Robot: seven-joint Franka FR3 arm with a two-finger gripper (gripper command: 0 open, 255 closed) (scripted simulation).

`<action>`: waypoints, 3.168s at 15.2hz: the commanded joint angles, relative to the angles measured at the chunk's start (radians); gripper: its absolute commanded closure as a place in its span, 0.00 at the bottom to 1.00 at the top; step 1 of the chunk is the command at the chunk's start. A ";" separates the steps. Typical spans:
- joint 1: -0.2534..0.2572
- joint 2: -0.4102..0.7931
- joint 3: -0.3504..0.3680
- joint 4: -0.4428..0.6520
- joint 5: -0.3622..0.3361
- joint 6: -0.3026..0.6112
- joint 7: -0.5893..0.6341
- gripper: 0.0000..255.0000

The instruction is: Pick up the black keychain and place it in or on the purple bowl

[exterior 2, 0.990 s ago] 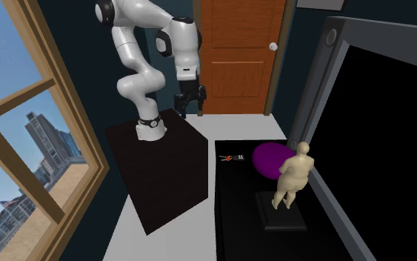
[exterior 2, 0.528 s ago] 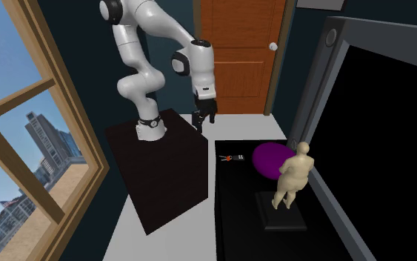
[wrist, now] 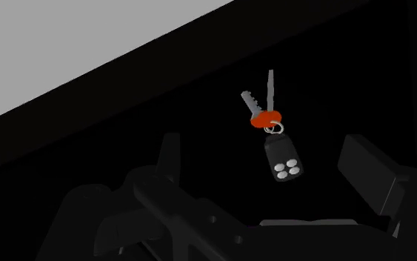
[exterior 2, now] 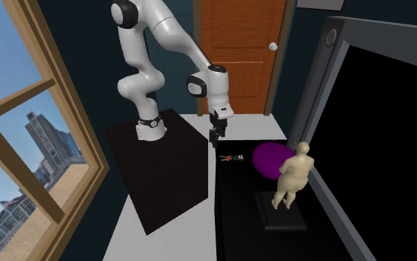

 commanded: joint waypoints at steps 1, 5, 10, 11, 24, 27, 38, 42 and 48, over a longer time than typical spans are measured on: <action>0.011 0.084 0.013 0.033 -0.028 0.051 0.002 0.00; 0.039 0.235 0.024 0.092 -0.101 0.139 0.015 0.00; 0.055 0.313 0.009 0.109 -0.142 0.199 0.039 0.00; 0.058 0.327 0.005 0.111 -0.149 0.210 0.044 0.00; 0.066 0.364 -0.007 0.118 -0.167 0.239 0.057 1.00; 0.067 0.363 -0.007 0.116 -0.168 0.240 0.058 1.00; 0.046 0.272 0.022 0.112 -0.119 0.155 0.021 1.00; 0.039 0.221 0.033 0.114 -0.093 0.104 0.002 1.00; 0.033 0.151 0.043 0.124 -0.058 0.026 -0.024 1.00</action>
